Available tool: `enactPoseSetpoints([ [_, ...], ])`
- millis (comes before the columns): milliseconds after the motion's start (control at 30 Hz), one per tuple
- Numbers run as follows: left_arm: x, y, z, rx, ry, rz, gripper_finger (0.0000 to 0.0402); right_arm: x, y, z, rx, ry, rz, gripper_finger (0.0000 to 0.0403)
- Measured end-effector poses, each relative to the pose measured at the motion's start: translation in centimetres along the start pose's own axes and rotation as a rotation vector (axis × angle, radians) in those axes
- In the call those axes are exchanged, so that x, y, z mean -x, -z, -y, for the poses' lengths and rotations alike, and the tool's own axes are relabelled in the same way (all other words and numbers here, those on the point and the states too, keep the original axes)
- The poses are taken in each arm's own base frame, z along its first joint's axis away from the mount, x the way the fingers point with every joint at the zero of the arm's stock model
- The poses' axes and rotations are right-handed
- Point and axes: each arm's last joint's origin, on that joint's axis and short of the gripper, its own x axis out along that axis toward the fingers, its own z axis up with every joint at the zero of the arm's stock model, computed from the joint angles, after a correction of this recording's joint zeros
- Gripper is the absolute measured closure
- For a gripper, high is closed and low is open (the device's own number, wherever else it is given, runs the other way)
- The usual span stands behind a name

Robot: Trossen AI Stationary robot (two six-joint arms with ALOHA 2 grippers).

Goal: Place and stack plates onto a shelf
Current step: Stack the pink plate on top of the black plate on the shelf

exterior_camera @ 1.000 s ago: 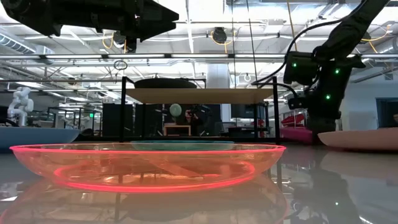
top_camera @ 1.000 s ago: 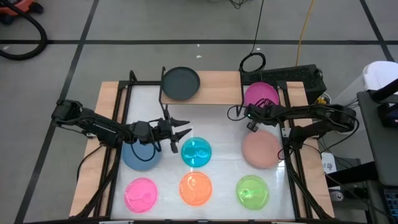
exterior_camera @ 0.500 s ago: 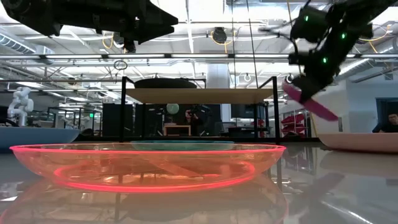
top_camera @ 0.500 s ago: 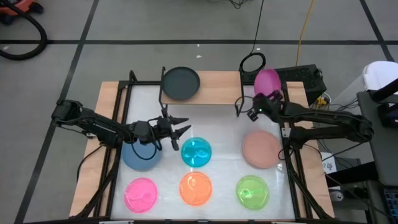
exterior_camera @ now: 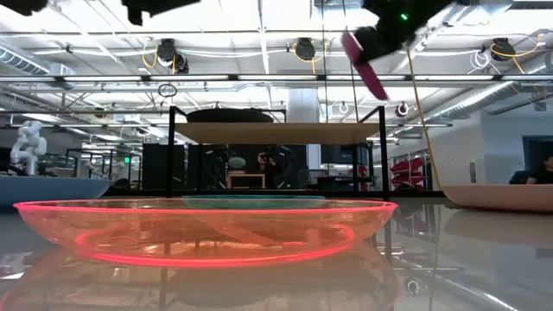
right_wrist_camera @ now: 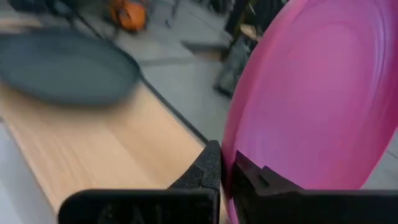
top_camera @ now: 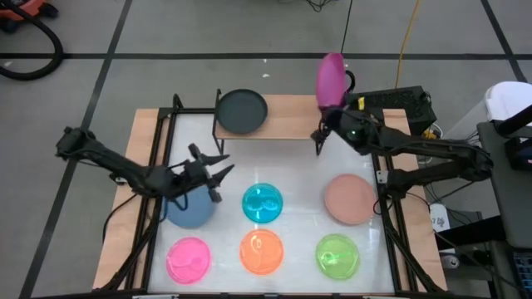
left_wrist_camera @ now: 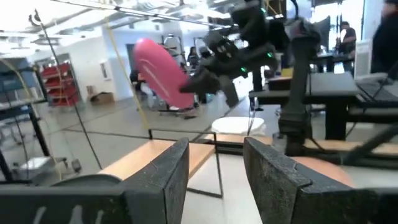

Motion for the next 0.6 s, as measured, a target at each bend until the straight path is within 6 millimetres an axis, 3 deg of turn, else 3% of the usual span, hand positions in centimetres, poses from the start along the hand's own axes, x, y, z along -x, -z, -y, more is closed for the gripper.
enactPoseSetpoints([
  [333,1.4,-0.8,0.0,-0.080,-0.061,-0.016,0.0243,-4.7,-5.4,-6.1,0.143,-0.270,0.210,0.0403],
  [600,1.8,-0.8,0.0,-0.151,-0.124,-0.053,0.0243,-10.4,-7.3,-10.2,0.338,-0.255,0.283,0.0403],
])
